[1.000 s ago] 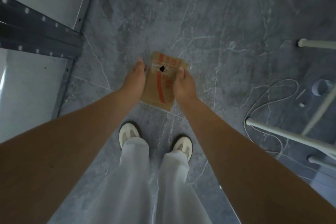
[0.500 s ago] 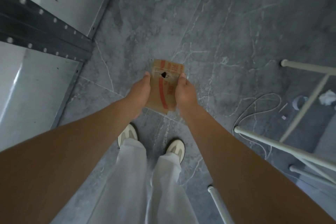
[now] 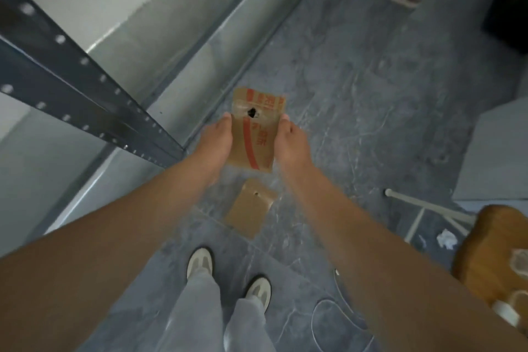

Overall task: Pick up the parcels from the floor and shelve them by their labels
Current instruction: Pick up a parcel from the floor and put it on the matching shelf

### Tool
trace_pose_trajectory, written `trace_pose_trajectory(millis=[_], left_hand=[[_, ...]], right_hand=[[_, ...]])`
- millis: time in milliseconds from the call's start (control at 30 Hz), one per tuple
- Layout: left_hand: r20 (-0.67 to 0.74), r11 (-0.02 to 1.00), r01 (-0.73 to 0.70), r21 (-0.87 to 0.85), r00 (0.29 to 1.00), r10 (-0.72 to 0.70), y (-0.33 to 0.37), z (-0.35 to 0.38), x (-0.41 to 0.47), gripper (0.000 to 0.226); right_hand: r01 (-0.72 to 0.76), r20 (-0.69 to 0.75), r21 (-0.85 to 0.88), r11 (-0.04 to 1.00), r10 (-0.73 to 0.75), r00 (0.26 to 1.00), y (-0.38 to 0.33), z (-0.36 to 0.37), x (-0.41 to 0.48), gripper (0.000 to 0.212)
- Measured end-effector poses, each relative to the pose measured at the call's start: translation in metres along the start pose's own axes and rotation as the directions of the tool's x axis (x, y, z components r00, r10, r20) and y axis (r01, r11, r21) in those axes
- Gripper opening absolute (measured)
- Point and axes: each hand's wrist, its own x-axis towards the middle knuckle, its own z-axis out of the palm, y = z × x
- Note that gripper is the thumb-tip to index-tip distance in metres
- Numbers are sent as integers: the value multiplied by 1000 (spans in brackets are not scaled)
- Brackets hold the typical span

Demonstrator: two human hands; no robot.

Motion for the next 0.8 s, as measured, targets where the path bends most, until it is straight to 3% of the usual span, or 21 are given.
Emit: trace_pose_trajectory(millis=[133, 433, 567, 667, 800], left_hand=[[-55, 988, -131, 84, 989, 136, 60, -33, -71, 52], [-120, 933, -354, -58, 931, 345, 133, -124, -230, 48], [-184, 875, -475, -94, 872, 453, 171, -169, -296, 47], [-258, 812, -571, -116, 807, 531, 191, -203, -340, 35], [-394, 730, -669, -140, 714, 579, 195, -248, -388, 28]], right_hand=[[150, -18, -2, 989, -150, 989, -48, -47, -53, 50], [439, -12, 51, 897, -439, 899, -153, -122, -179, 51], [546, -4, 31, 837, -546, 838, -220, -145, -237, 50], [610, -9, 20, 792, -610, 792, -268, -159, -278, 47], [677, 67, 41, 734, -679, 731, -314, -160, -333, 49]])
